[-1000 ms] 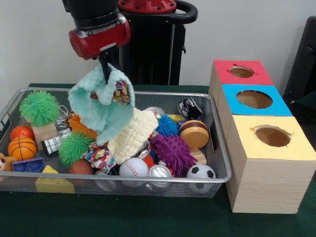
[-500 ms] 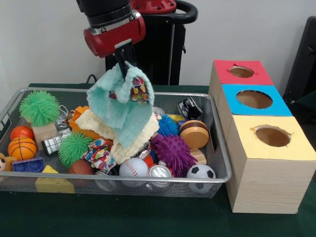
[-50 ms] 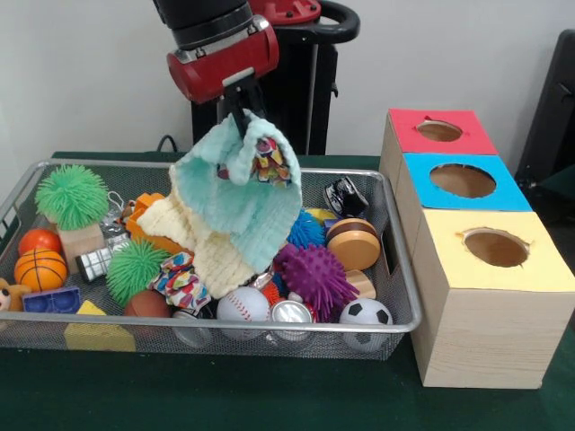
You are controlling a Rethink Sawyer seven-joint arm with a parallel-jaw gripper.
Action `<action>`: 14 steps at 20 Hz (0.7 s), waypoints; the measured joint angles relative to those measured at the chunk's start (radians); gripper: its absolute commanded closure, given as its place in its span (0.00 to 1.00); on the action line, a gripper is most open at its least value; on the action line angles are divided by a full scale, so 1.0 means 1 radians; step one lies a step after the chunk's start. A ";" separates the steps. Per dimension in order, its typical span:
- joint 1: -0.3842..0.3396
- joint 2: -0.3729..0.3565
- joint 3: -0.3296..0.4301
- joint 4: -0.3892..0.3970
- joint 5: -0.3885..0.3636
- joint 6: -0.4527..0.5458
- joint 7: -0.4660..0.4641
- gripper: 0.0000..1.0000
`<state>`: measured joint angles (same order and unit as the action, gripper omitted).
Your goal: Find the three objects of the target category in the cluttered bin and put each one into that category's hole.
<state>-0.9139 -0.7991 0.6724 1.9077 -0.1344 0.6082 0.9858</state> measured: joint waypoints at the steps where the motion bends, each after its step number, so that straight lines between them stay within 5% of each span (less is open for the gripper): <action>1: 0.000 0.000 0.000 0.000 0.003 0.000 0.000 1.00; 2: 0.000 0.000 0.000 0.001 0.006 0.000 0.000 1.00; 3: 0.000 0.000 0.000 0.001 0.007 0.000 0.000 0.00; 14: 0.005 0.000 0.000 0.001 0.007 0.000 0.000 0.00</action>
<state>-0.9084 -0.7991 0.6724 1.9088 -0.1275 0.6082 0.9858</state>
